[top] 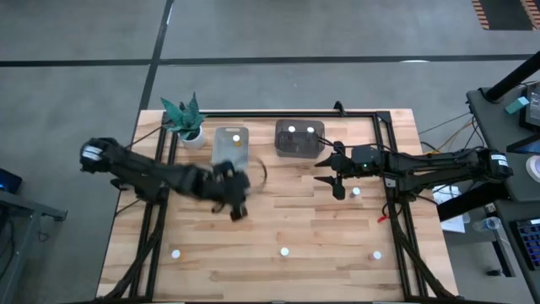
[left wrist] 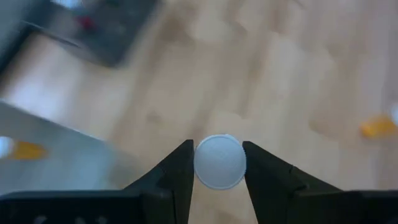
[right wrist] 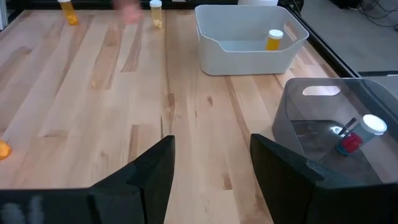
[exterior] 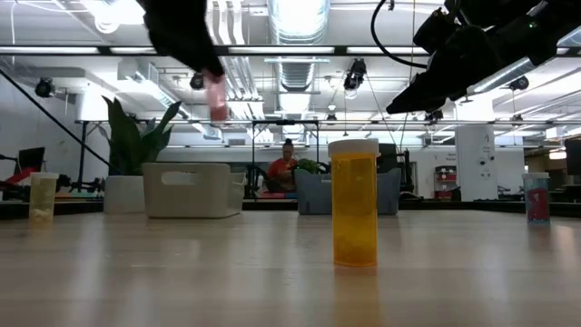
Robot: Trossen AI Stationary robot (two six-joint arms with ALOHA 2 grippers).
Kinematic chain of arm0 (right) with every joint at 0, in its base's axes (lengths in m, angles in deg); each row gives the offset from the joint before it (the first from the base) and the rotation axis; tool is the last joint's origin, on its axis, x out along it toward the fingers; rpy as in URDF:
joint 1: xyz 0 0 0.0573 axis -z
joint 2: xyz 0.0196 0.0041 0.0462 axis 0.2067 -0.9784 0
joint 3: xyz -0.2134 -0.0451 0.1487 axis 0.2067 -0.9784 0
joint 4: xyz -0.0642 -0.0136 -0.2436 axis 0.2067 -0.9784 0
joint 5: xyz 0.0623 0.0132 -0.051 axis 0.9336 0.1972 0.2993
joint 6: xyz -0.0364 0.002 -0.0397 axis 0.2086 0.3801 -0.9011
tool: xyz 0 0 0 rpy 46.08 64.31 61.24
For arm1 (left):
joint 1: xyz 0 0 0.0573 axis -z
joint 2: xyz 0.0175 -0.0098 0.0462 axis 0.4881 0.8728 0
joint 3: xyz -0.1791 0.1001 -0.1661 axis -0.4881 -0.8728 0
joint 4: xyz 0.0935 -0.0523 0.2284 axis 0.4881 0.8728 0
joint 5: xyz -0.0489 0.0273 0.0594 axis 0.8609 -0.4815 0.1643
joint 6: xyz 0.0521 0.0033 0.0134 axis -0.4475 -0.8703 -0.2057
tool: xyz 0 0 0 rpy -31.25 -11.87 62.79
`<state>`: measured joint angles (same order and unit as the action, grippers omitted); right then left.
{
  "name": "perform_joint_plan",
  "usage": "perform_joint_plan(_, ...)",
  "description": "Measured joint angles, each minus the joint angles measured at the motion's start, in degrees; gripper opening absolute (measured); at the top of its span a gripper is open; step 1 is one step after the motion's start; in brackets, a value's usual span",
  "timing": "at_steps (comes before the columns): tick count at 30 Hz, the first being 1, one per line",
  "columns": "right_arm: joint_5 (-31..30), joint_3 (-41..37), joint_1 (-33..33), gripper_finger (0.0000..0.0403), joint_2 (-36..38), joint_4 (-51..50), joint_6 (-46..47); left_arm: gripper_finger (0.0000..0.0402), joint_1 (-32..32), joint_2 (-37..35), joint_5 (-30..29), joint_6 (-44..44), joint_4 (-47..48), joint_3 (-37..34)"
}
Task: Pick and place medicine bottles into bin by pill shape (circle, oval)
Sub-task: Put the left pink tablet bottle into the gray bin
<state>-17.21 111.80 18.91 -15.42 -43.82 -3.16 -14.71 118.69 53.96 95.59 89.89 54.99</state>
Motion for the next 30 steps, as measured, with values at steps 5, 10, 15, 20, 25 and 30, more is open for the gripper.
perform_joint_plan(5, 0.0, 0.0, 0.0, 0.0201, 0.0, 0.0, 0.7, 0.011, -10.7, -3.9, -1.1, -3.6, 0.4, -1.1)
perform_joint_plan(10, 0.0, 0.0, 0.0, 0.0201, 0.0, 0.3, 2.1, 0.0111, -20.0, -4.0, -1.6, -4.0, 1.0, -2.7)
perform_joint_plan(15, 0.0, 0.0, 0.0, 0.0201, 0.0, 2.7, 2.3, 0.0111, -26.6, -3.9, -1.5, -5.3, 0.9, -6.7)
perform_joint_plan(20, 0.0, 0.0, 0.0, 0.0201, 0.0, 3.0, 2.1, 0.0111, -30.3, -3.9, -0.8, -5.4, -4.1, -11.3)
perform_joint_plan(25, 0.0, 0.0, 0.0, 0.0201, -0.6, 3.1, 2.1, 0.0111, -32.2, -3.9, 0.9, -5.5, -11.6, -15.9)
perform_joint_plan(30, 0.0, 0.0, 0.0, 0.0201, -1.7, 3.1, 2.3, 0.0111, -32.7, -3.8, 1.5, -5.5, -17.0, -18.7)
